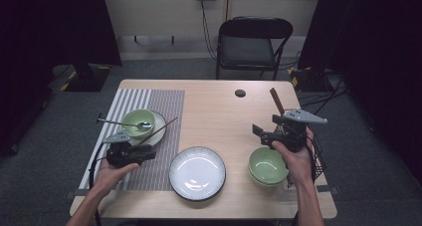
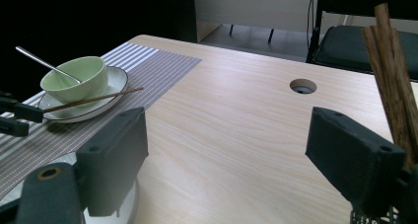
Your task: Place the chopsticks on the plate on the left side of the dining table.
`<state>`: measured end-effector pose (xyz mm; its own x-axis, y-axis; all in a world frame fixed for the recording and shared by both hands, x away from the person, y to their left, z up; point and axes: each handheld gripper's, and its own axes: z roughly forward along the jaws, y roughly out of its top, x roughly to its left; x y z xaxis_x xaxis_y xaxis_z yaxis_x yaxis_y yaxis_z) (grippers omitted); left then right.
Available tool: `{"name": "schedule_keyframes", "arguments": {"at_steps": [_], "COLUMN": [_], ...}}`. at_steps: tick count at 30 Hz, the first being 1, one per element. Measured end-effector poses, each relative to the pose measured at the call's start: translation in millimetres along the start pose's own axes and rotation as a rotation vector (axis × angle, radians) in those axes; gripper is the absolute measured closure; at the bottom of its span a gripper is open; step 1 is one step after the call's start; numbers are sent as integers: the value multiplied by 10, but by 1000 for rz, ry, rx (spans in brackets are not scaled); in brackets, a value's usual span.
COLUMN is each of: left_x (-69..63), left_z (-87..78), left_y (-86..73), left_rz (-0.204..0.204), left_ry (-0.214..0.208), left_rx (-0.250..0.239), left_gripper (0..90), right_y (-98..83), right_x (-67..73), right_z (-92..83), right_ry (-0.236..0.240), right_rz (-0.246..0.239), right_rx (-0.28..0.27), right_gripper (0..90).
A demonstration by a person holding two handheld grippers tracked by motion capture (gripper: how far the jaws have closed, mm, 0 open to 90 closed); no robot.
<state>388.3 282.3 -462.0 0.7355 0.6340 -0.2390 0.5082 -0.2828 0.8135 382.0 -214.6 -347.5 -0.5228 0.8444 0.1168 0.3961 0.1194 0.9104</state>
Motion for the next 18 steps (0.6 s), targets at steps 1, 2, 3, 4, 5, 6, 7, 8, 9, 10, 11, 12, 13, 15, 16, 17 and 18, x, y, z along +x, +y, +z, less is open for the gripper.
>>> {"name": "schedule_keyframes", "arguments": {"at_steps": [1,2,3,4,5,6,7,8,9,10,11,12,13,15,16,17,18], "left_x": [-8,-18,-26,-33,-37,-47,-53,-59,-60,-61,-57,-51,-48,-42,-44,-48,-56], "left_z": [14,33,54,71,87,104,124,147,171,189,203,217,228,250,267,283,296], "left_y": [-9,-18,-25,-34,-43,-54,-65,-76,-88,-98,-107,-119,-130,-153,-161,-166,-169], "left_rz": [3,11,14,13,10,7,14,16,17,19,18,13,9,19,20,27,40], "left_ry": [-3,1,10,16,13,20,29,37,43,54,69,69,68,71,69,66,69], "left_rx": [4,18,35,42,43,45,58,73,87,99,108,114,114,124,132,142,153], "left_gripper": [521,513,488,454,435,429,415,399,385,383,383,383,378,364,355,343,336], "right_y": [15,27,44,63,84,106,128,152,174,197,219,237,255,283,294,304,315], "right_x": [-6,-11,-22,-34,-48,-67,-83,-98,-112,-127,-141,-159,-175,-215,-236,-257,-276], "right_z": [-3,-10,-21,-30,-37,-41,-41,-41,-41,-40,-40,-38,-35,-21,-11,1,14], "right_ry": [0,4,10,7,2,2,-3,-7,-10,-10,-13,-15,-16,-22,-22,-22,-31], "right_rz": [-6,-8,-7,-6,-5,-5,-1,-2,-2,-2,-3,-3,-1,2,4,6,7], "right_rx": [-2,-5,-14,-19,-22,-26,-27,-24,-26,-26,-25,-26,-21,-13,-10,-5,2], "right_gripper": [152,151,151,151,151,151,151,151,151,151,151,152,152,152,153,154,154]}}
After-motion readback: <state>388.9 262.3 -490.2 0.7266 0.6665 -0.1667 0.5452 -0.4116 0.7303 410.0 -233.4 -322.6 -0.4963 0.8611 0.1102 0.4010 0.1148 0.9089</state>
